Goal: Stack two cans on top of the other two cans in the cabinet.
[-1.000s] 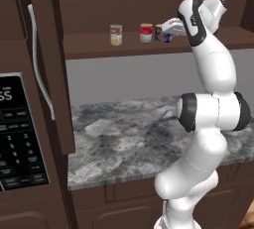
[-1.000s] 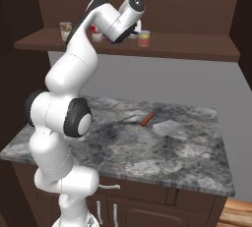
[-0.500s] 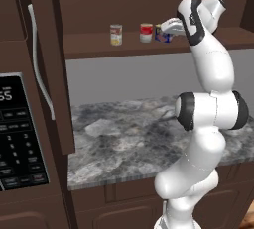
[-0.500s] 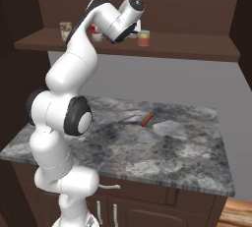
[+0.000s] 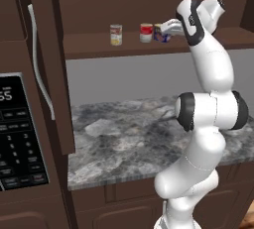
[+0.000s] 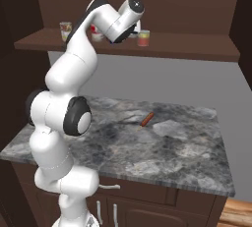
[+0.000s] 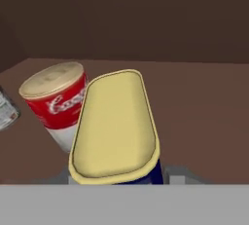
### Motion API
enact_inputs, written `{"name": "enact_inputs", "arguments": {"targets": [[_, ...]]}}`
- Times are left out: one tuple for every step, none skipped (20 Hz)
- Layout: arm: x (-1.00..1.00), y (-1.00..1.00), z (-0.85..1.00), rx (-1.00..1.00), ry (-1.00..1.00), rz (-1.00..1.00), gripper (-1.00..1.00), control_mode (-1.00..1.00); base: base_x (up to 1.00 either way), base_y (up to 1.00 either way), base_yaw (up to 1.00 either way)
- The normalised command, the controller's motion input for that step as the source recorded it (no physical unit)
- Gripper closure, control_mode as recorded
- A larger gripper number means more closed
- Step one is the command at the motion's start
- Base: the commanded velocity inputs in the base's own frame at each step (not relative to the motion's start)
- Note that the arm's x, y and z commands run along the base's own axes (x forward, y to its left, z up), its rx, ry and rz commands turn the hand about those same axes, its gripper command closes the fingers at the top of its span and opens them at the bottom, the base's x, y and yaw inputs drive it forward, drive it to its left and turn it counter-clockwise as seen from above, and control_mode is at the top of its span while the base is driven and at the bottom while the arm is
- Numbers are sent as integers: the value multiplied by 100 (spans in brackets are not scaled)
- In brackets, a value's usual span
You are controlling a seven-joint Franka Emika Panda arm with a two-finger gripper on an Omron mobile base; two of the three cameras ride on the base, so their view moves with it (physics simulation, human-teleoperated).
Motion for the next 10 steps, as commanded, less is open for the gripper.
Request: {"name": "enact_inputs", "arguments": {"targets": [[2, 7, -6, 0, -6, 0, 100, -100, 0, 0, 0], [0, 2, -4, 0, -7, 0, 100, -100, 0, 0, 0], [-12, 0, 0, -2, -12, 0, 100, -100, 0, 0, 0], [-32, -5, 0, -6, -21, 0, 100, -100, 0, 0, 0], [-40, -17, 2, -7, -25, 0, 100, -100, 0, 0, 0], [-41, -21, 4, -5, -20, -6, 100, -100, 0, 0, 0], [-40, -24, 6, -7, -17, -7, 100, -100, 0, 0, 0], [-36, -24, 9, -8, -13, -8, 100, -100, 0, 0, 0], [-39, -21, 15, -7, -13, -10, 100, -100, 0, 0, 0], [-39, -19, 17, -7, -12, -11, 100, -100, 0, 0, 0]]}}
